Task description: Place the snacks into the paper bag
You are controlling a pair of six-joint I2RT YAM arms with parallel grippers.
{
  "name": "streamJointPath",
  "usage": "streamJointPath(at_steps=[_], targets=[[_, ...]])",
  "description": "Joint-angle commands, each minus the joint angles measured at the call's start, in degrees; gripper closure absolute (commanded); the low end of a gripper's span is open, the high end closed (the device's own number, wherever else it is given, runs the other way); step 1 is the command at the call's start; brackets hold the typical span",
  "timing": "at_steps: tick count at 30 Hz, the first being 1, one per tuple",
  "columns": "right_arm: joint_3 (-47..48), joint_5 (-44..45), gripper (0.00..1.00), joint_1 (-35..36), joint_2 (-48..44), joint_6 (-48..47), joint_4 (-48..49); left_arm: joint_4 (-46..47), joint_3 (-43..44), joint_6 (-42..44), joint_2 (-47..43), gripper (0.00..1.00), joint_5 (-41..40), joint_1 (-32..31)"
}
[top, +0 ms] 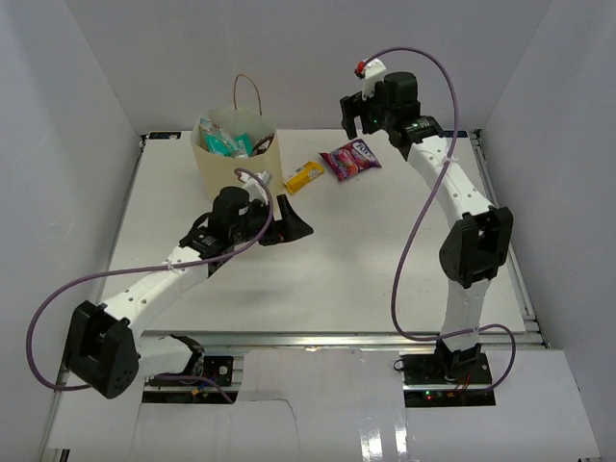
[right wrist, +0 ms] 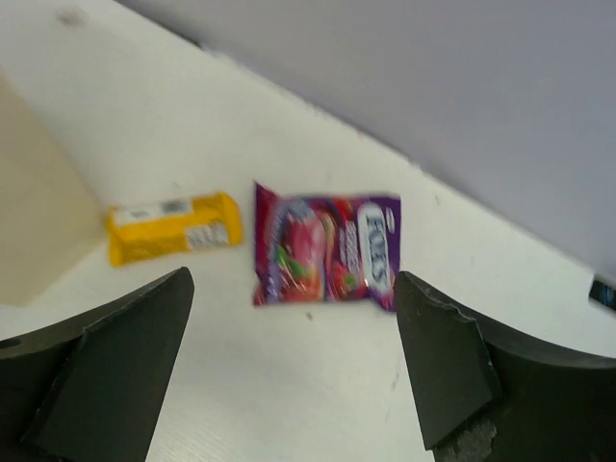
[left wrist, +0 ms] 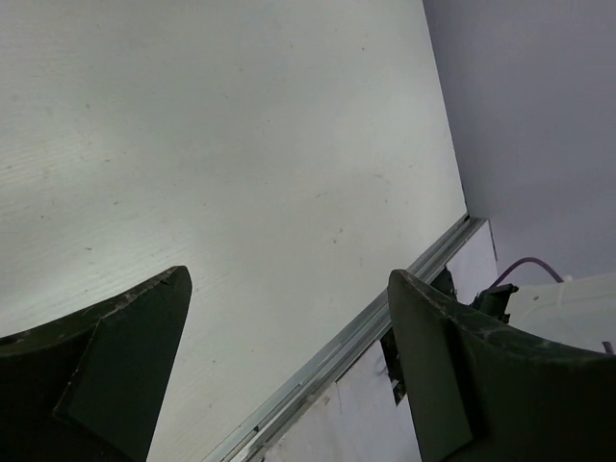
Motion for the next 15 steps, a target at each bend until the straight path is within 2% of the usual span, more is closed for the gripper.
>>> streamJointPath(at_steps=[1, 3, 5, 8, 11, 15], targets=[[1.62, 15.9, 0.1, -0.37, 6.61, 1.79, -14.4, 1.77, 3.27, 1.48, 3.77, 0.07, -2.69, -3.41], [2.18, 9.81, 0.1, -2.31, 8.9, 0.85, -16.26, 2.21, 3.8, 1.04, 5.7, 0.07, -2.6, -4.73], [3.66, 0.58, 0.1, -4.68, 10.48, -4.51, -16.79, 2.21, 4.07, 0.86, 6.06, 0.07, -2.6, -5.08], [9.28, -10.6, 0.08, -5.74, 15.49, -16.96, -20.83, 2.21, 3.02, -0.19, 4.84, 0.07, -3.39, -5.61], [12.54, -13.09, 0.07, -5.57, 20.24, -20.43, -20.23, 2.21, 1.0, -1.6, 2.73, 0.07, -4.18, -5.61], [13.6, -10.9, 0.07, -3.91, 24.81, -17.9, -15.58, 2.21, -1.55, -3.53, 0.18, 0.06, -5.06, -5.7]])
